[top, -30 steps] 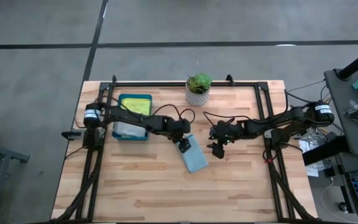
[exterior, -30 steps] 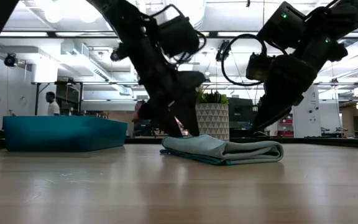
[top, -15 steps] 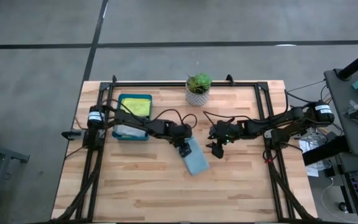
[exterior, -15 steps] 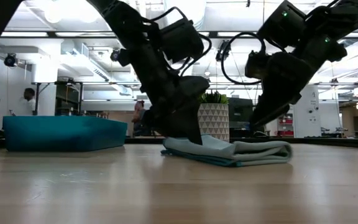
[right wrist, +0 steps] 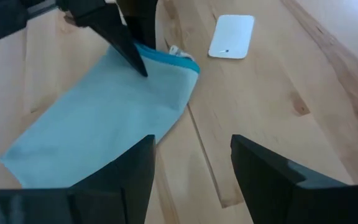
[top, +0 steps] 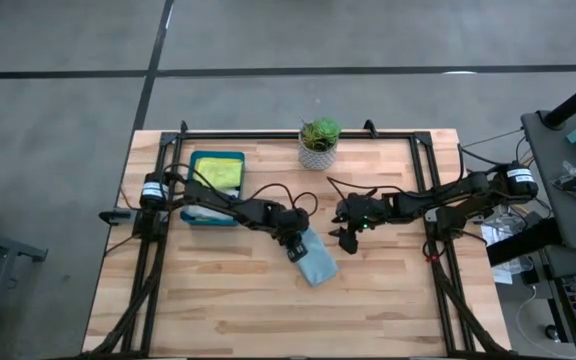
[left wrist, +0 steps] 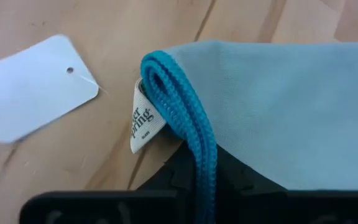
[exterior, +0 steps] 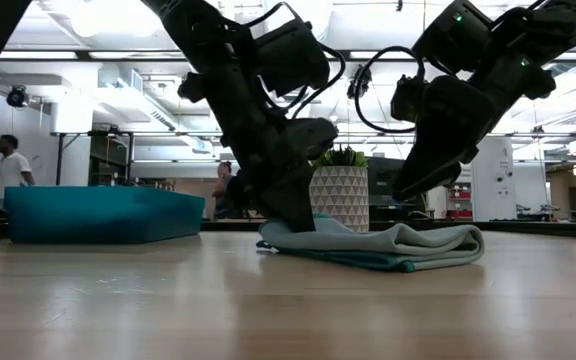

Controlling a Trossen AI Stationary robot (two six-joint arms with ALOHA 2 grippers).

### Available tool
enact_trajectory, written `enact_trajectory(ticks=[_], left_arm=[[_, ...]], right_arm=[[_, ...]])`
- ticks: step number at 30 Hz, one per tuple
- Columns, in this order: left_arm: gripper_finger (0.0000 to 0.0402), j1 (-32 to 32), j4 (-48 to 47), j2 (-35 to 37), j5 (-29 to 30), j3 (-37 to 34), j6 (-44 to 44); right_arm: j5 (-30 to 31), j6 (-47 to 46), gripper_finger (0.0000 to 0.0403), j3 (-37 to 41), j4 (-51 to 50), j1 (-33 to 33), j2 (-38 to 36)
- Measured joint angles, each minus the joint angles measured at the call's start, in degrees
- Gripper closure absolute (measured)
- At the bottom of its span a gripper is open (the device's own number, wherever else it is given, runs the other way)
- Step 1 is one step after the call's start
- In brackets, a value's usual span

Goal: Fold microfiber towels
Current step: Put the folded blue towel into the blue bin

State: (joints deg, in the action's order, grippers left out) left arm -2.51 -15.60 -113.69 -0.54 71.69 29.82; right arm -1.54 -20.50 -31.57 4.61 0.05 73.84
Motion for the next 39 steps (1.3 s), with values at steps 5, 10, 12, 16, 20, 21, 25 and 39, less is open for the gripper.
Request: enact_trajectory(ticks=[5,10,12,16,20,21,25,39], left_arm=[[0.0392,-0.3,-0.3,0.9,0.3,0.1,-0.1],[0.0395,-0.7,-0.6,3.0,3.0,0.0,-0.1],[0.0396,-0.7,-0.8,3.5,3.8,0.0,-0.1],[0.0397,-0.7,-4.9,5.6,7.9,0.0,1.1],[0.0398,-0.7,-11.1,7.9,11.7,-0.2,1.6],[0.0398,-0.7,-12.4,8.7,12.4,-0.3,2.0],[0.0398,-0.6,-16.1,12.1,15.1,-0.9,2.9],[0.0399,-0.5,-28.2,24.0,19.9,-1.1,3.1]], right_arm=[[0.0,-0.1,0.0204,0.0,0.4,0.0,0.0],[0.0,0.1,0.0204,0.0,0.6,0.0,0.0],[0.0,0.4,0.0204,0.0,0.7,0.0,0.0],[0.0,0.8,0.0204,0.0,1.2,0.0,0.0],[0.0,0.9,0.0204,0.0,2.1,0.0,0.0],[0.0,0.9,0.0204,0.0,2.2,0.0,0.0],[0.0,1.0,0.0204,0.0,2.6,0.0,0.0],[0.0,1.0,0.0204,0.0,3.9,0.0,0.1]])
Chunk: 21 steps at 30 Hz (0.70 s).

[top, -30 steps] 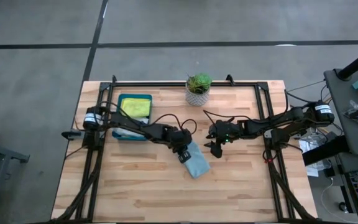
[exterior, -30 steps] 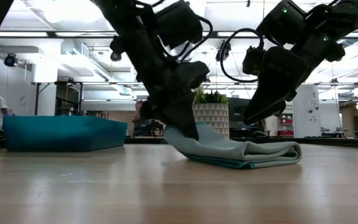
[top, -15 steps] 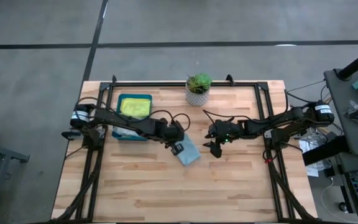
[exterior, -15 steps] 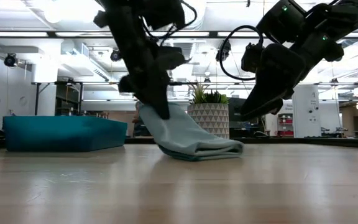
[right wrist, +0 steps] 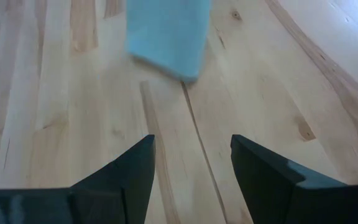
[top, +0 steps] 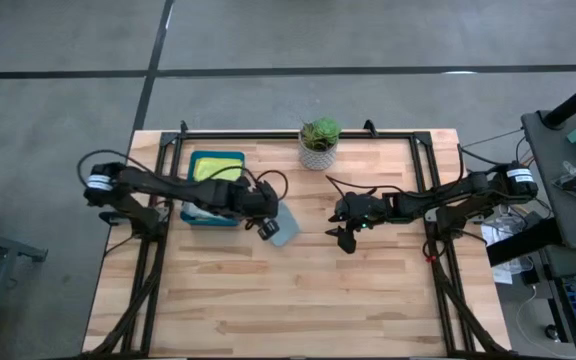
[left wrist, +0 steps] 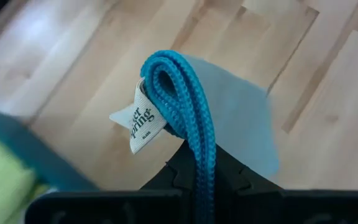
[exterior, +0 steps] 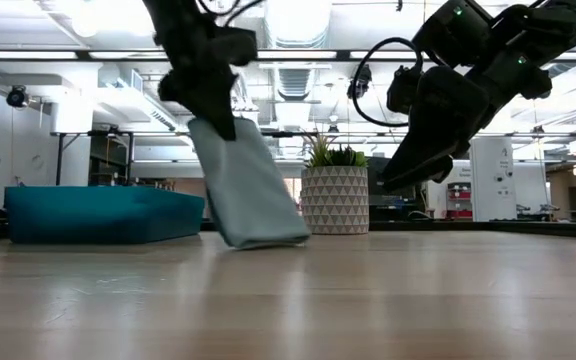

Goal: Fold microfiber towels
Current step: Put the folded blue towel into the blue bin

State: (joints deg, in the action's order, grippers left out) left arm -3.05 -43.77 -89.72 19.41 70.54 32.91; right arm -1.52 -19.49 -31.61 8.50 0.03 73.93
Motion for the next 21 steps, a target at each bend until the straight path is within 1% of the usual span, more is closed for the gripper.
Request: enact_trajectory(ticks=[11,14,21], left_arm=[[0.0399,0.1,-14.3,9.3,3.6,0.0,4.6],[0.0399,0.1,-18.5,12.0,3.9,0.0,6.9],[0.0399,0.1,-28.0,16.8,7.3,0.0,12.8]], right_arm=[[0.0,0.0,0.0204,0.0,1.0,0.0,0.0],[0.0,-0.3,0.0204,0.0,1.1,0.0,0.0],[0.0,0.0,0.0204,0.0,1.4,0.0,0.0]])
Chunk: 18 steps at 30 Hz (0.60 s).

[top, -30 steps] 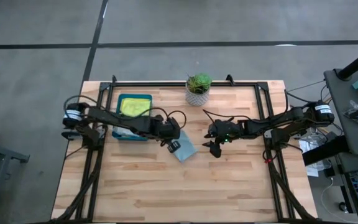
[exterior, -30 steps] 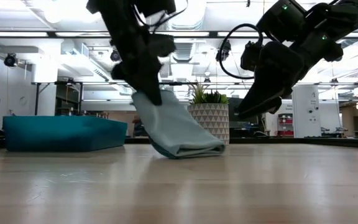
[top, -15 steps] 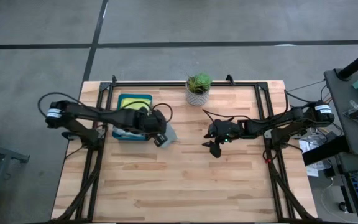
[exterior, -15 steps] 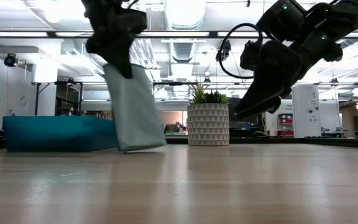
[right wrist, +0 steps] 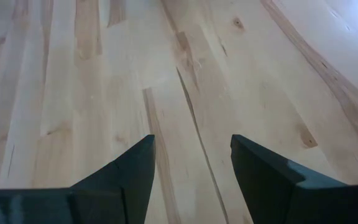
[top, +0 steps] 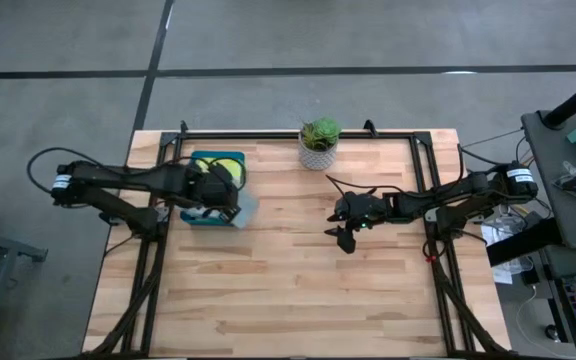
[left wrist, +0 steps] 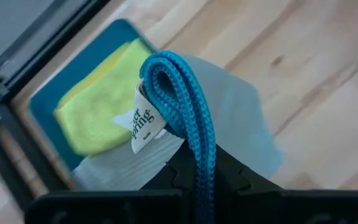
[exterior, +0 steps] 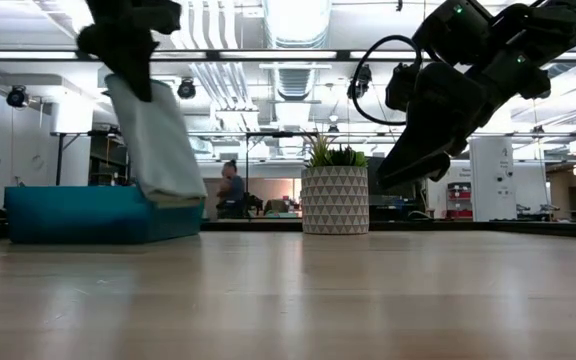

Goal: Fold microfiber towels
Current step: Put the folded blue towel into the blue bin

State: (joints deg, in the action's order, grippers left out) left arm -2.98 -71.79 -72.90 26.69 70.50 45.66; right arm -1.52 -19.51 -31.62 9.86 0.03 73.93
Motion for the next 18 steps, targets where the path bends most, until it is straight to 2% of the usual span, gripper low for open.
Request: enact_trajectory(ticks=[8,18], left_arm=[[0.0399,0.0,-8.7,2.9,2.6,-1.2,6.6],[0.0398,0.8,-8.2,2.8,3.8,-10.4,11.7]], right_arm=[[0.0,0.0,0.0204,0.0,0.4,0.0,0.0],[0.0,0.0,0.0204,0.0,1.3,0.0,0.0]])
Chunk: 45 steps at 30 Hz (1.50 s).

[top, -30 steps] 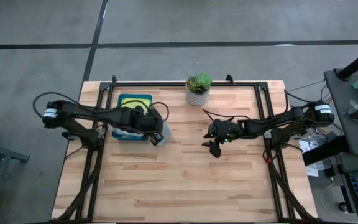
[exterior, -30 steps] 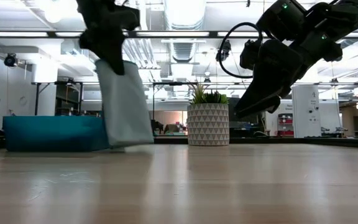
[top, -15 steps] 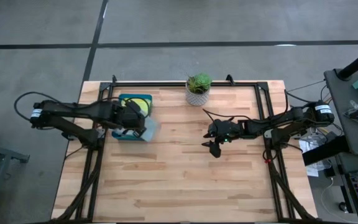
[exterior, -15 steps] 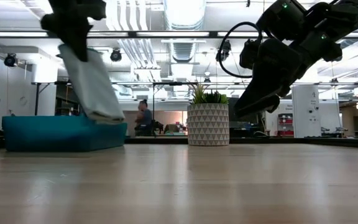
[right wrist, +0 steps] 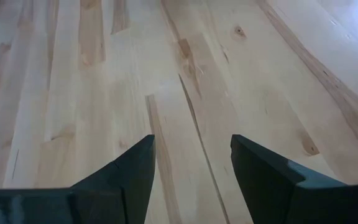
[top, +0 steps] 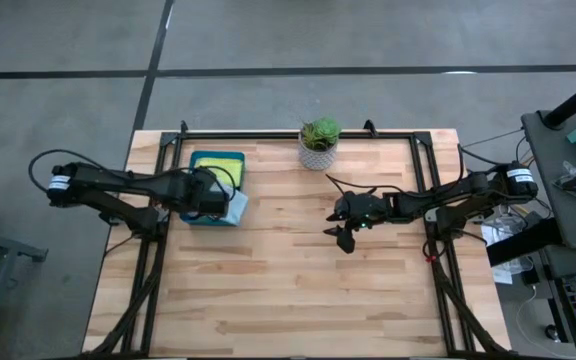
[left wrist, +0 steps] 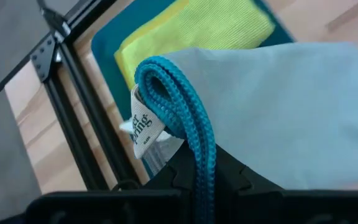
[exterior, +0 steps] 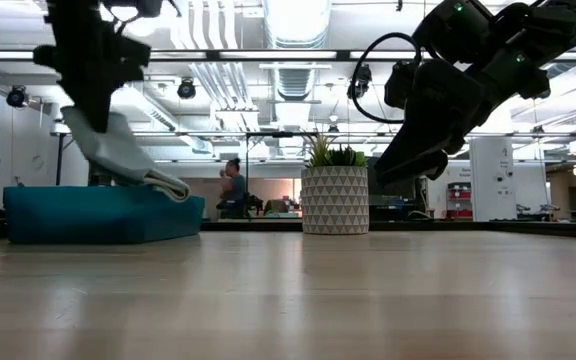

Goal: Fold microfiber towels
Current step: Put the folded blue towel into the blue bin

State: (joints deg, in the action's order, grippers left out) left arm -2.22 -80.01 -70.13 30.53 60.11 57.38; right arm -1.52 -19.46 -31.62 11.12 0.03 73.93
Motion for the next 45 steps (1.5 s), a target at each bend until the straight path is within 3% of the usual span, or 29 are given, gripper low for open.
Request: enact_trajectory(ticks=[15,29,33,39,45], left_arm=[[0.039,0.0,4.1,-0.2,2.1,-10.7,5.0],[0.0386,0.3,4.6,-0.2,2.9,-15.3,12.8],[0.0357,0.3,4.8,-0.2,2.9,-15.1,12.8],[0.0282,0.3,4.5,-0.1,2.8,-15.1,12.8],[0.0229,0.3,-0.6,-0.1,2.8,-12.9,11.1]], right_arm=[[0.0,0.0,0.0204,0.0,0.3,0.0,0.0],[0.0,0.0,0.0204,0.0,0.4,0.0,0.0],[0.0,0.0,0.0204,0.0,0.3,0.0,0.0],[0.0,0.0,0.0204,0.0,0.3,0.0,0.0],[0.0,0.0,0.0204,0.0,0.3,0.0,0.0]])
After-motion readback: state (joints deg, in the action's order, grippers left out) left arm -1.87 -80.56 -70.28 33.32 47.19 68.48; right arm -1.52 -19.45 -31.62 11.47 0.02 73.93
